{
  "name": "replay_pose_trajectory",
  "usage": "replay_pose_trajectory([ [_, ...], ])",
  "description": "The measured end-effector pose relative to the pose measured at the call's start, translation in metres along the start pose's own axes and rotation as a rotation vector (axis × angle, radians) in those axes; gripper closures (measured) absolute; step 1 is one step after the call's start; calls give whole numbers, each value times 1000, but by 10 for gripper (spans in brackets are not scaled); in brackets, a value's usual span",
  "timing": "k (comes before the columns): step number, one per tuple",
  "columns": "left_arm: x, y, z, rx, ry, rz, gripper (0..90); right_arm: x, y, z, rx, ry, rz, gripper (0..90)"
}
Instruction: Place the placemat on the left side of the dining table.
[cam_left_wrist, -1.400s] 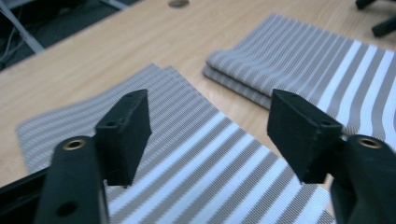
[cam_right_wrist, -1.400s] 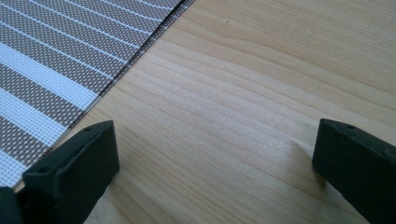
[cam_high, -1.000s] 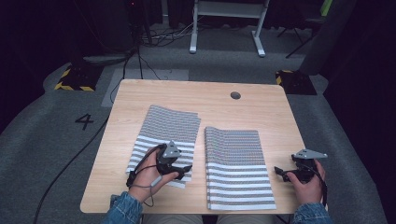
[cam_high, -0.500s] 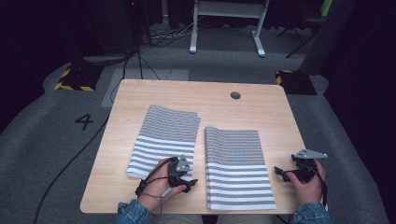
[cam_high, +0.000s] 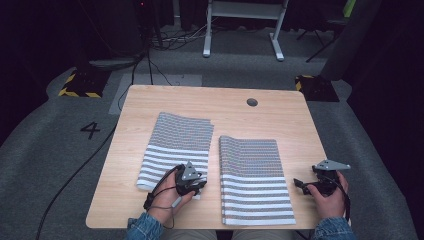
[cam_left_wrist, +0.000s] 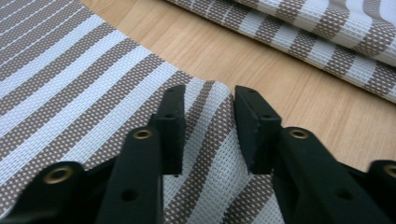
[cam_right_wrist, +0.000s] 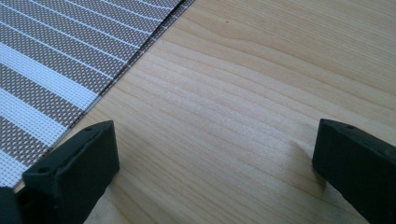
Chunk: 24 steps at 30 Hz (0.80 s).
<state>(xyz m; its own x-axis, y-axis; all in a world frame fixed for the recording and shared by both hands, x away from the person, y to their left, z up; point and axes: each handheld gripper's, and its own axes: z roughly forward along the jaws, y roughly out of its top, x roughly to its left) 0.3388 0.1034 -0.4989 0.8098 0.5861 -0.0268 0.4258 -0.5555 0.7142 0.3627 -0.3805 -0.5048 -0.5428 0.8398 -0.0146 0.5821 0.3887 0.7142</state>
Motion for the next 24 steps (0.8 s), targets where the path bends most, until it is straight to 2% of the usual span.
replay_pose_trajectory([
  [1, 1, 1, 0, 1, -1, -12, 701, 0, 0, 0, 0, 0, 0, 5],
  [2, 5, 3, -3, 0, 1, -31, 797, 0, 0, 0, 0, 0, 1, 5],
  [3, 5, 3, -3, 0, 1, -31, 814, 0, 0, 0, 0, 0, 1, 5],
  [4, 6, 4, -5, -7, -4, -40, 823, 0, 0, 0, 0, 0, 1, 5],
  [8, 10, 13, -20, -98, -3, -49, 837, 0, 0, 0, 0, 0, 1, 5],
  [11, 13, 20, -34, -147, 20, -41, 844, 0, 0, 0, 0, 0, 1, 5],
  [12, 17, 23, -44, -183, 44, -36, 846, 0, 0, 0, 0, 0, 2, 5],
  [13, 17, 23, -44, -183, 44, -36, 846, 0, 0, 0, 0, 0, 2, 5],
  [14, 22, 25, -54, -230, 59, -55, 845, 0, 0, 0, 2, 1, 0, 5],
  [15, 22, 25, -54, -230, 59, -55, 845, 0, 0, 0, 2, 1, 0, 5],
  [16, 33, 26, -69, -291, 61, -102, 844, 0, 0, 0, -2, 1, 8, 5],
  [17, 33, 26, -69, -291, 61, -102, 845, 0, 0, 0, -2, 1, 8, 5],
  [18, 41, 26, -82, -326, 116, -114, 846, 0, 0, 0, -2, 2, 7, 5],
  [19, 41, 26, -82, -326, 116, -114, 846, 0, 0, 0, -2, 2, 7, 5],
  [21, 51, 24, -100, -348, 173, -121, 847, 0, 0, 0, -2, 2, 8, 5],
  [24, 59, 21, -115, -359, 223, -118, 850, 0, 1, 1, -2, 0, 9, 5],
])
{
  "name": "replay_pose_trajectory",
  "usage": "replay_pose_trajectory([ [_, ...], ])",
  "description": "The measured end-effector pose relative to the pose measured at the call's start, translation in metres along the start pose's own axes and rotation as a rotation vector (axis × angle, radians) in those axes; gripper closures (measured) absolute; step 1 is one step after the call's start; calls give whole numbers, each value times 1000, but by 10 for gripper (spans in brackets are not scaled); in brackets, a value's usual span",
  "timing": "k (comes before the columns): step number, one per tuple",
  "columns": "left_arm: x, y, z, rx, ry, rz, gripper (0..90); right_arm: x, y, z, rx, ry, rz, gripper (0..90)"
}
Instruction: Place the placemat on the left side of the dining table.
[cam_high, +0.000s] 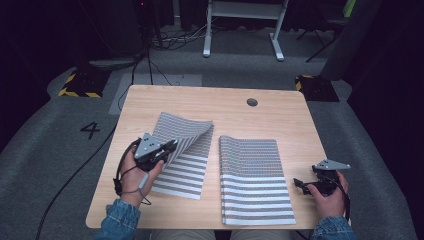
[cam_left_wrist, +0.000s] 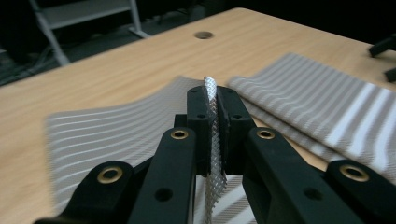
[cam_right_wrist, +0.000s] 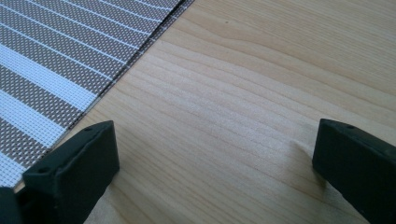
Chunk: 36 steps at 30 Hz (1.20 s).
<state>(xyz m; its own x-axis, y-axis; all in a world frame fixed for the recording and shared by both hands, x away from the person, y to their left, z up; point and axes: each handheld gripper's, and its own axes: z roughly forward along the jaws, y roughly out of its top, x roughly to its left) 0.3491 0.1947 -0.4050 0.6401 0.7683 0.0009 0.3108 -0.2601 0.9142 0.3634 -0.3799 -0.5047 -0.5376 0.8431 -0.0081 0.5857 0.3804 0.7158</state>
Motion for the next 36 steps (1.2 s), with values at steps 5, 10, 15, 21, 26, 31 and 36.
replay_pose_trajectory([
  [5, 24, 2, -25, -49, 103, -20, 853, -1, 0, 0, 2, -4, -7, 5],
  [10, 51, -13, -52, -114, 203, -117, 854, -1, 1, 1, 3, -4, -5, 5],
  [15, 70, -28, -71, -108, 301, -145, 854, -1, 0, 1, 3, -4, -5, 5],
  [21, 87, -46, -89, -84, 394, -186, 853, -1, 0, 1, 3, -4, -5, 5],
  [26, 93, -54, -104, -37, 519, -279, 686, -1, 0, 1, 3, -4, -5, 5],
  [31, 87, -47, -95, -1, 587, -250, 411, -1, 1, 1, 3, -4, -5, 5],
  [36, 60, -28, -52, 16, 418, -217, 385, -1, 1, 1, 2, -5, -6, 5],
])
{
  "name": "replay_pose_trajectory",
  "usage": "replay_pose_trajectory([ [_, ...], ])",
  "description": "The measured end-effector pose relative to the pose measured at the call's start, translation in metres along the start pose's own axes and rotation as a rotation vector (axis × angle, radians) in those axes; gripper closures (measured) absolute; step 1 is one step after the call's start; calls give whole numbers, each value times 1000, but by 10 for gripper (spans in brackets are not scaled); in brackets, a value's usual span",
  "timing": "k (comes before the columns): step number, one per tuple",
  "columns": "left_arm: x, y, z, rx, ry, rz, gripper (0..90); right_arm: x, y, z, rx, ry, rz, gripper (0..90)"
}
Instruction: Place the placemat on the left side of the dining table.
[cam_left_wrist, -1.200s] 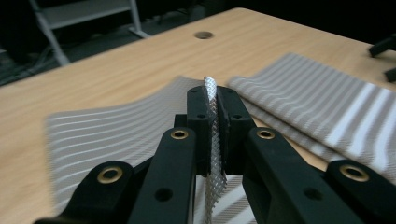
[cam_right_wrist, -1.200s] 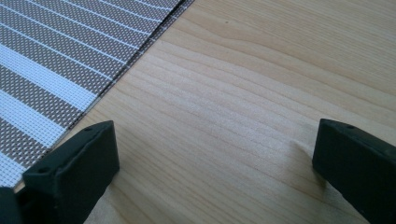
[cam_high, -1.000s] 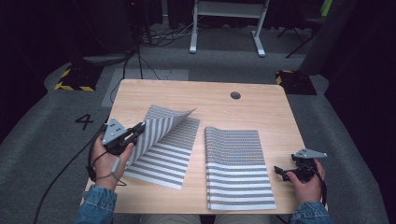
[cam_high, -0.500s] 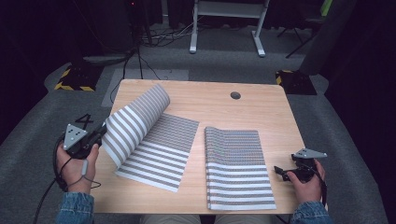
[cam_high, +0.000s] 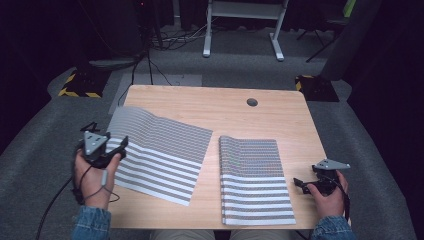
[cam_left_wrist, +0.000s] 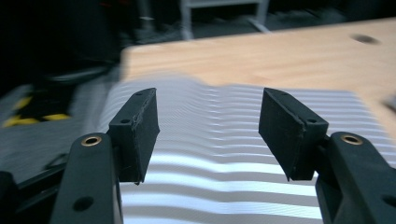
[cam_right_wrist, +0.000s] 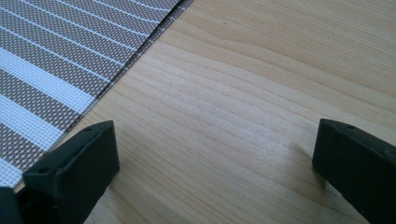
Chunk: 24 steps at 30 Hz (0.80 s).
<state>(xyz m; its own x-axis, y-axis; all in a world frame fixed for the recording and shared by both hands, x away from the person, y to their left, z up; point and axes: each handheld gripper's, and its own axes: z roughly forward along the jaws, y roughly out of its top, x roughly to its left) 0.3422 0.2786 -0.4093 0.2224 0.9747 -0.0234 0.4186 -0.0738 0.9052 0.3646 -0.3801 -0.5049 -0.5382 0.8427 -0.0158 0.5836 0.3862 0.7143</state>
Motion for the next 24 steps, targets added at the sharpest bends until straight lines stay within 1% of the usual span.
replay_pose_trajectory([
  [1, 0, 0, 0, 0, 0, 0, 382, 0, 0, 0, 0, 0, 0, 5],
  [2, -10, 1, 6, 10, -50, 12, 382, 0, 0, 0, 1, 1, 1, 5],
  [3, -17, 1, 10, 12, -74, 22, 375, 0, 0, 0, 0, 0, 1, 5],
  [4, -35, 0, 20, 29, -135, 52, 374, 0, 0, 0, 1, 0, 1, 5],
  [5, -35, 0, 20, 29, -135, 52, 372, 0, 0, 0, 1, 0, 1, 5],
  [7, -51, -3, 30, 43, -189, 74, 369, 0, 0, 0, 0, -1, 0, 5],
  [8, -64, -6, 36, 66, -223, 76, 364, 0, 0, 0, 0, -1, 0, 5],
  [9, -71, -8, 41, 81, -245, 83, 358, 0, 0, 0, 1, 1, 1, 5],
  [11, -82, -12, 48, 105, -267, 86, 349, 0, 0, 0, 1, 1, 1, 5],
  [12, -90, -15, 53, 132, -276, 87, 345, 0, 0, 0, 0, 1, 1, 5],
  [13, -94, -18, 55, 152, -278, 93, 337, 0, 0, 0, 0, 0, 1, 5],
  [15, -103, -26, 61, 197, -285, 90, 326, 0, 0, 0, 0, 0, 2, 5],
  [16, -108, -32, 64, 222, -290, 81, 326, 0, 0, 0, 0, 0, 2, 5],
  [17, -111, -35, 66, 236, -293, 80, 325, 0, 0, 0, 1, 1, 2, 5],
  [18, -117, -44, 69, 276, -286, 98, 320, 0, 0, 0, 1, 1, 1, 5],
  [19, -117, -44, 69, 276, -286, 98, 319, 0, 0, 0, 1, 1, 1, 5],
  [21, -122, -52, 73, 314, -286, 110, 315, 0, 0, 0, 1, 2, 1, 5],
  [22, -123, -55, 74, 325, -289, 112, 301, 0, 0, 0, 1, 2, 0, 5],
  [23, -124, -57, 75, 345, -283, 120, 301, 0, 0, 0, 1, 2, 0, 5],
  [24, -126, -61, 78, 390, -275, 127, 292, 0, 0, 0, 1, 2, 0, 5],
])
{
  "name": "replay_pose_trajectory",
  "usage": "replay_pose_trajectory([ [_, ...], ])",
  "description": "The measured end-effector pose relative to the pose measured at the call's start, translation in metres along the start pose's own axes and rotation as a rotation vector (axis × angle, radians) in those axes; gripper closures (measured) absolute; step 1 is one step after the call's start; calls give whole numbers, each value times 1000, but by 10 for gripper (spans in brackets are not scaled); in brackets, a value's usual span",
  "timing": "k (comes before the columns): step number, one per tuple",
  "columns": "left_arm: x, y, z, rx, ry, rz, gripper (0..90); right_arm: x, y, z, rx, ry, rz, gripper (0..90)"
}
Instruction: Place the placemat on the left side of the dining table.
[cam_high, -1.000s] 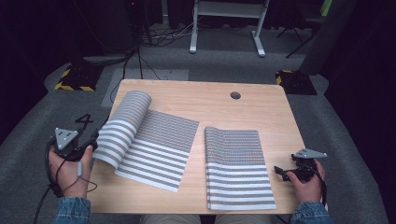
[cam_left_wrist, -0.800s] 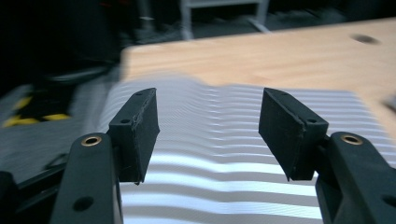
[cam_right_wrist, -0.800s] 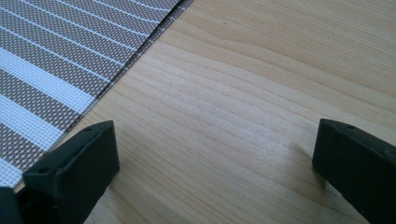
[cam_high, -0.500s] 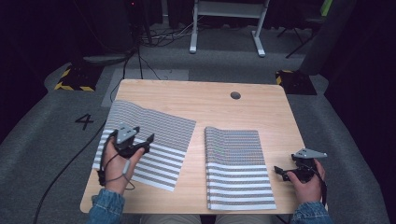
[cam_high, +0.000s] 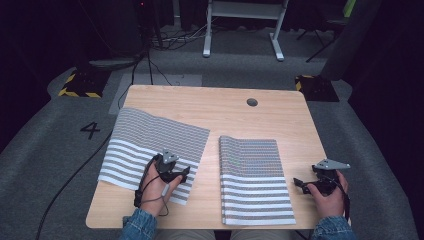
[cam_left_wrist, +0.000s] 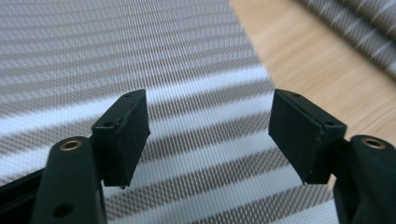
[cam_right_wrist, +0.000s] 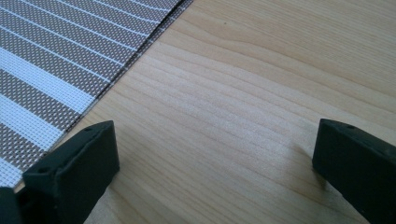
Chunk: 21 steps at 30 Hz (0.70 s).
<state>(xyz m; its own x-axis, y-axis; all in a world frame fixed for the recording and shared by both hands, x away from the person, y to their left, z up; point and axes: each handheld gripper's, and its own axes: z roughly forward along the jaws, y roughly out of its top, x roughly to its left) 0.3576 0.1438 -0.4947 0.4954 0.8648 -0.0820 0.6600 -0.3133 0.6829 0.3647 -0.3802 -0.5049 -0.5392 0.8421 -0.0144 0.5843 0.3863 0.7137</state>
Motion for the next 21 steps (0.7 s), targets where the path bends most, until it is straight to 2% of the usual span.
replay_pose_trajectory([
  [2, -2, -4, 5, -8, 11, 49, 247, 0, 0, 0, 0, 0, 1, 5],
  [4, -4, -5, 6, -16, 26, 45, 236, 0, 0, 0, 0, 0, 1, 5],
  [12, -4, -4, 6, -16, 28, 41, 243, 0, 0, 0, 0, 0, 0, 5],
  [13, -3, -4, 6, -16, 18, 44, 244, 0, 0, 0, 0, 0, 0, 5],
  [16, -2, -3, 7, -23, 24, 53, 271, 0, 0, 0, 0, 0, 0, 5],
  [17, -2, -2, 7, -24, 26, 50, 304, 0, 0, 0, 0, 0, 1, 5],
  [18, -1, -2, 8, -37, 26, 49, 377, 0, 0, 0, 0, 0, 0, 5],
  [20, 0, -1, 8, -39, 27, 53, 409, 0, 0, 0, -1, 0, 0, 5],
  [21, 1, -1, 8, -45, 28, 58, 458, 0, 0, 0, 0, -1, 1, 5],
])
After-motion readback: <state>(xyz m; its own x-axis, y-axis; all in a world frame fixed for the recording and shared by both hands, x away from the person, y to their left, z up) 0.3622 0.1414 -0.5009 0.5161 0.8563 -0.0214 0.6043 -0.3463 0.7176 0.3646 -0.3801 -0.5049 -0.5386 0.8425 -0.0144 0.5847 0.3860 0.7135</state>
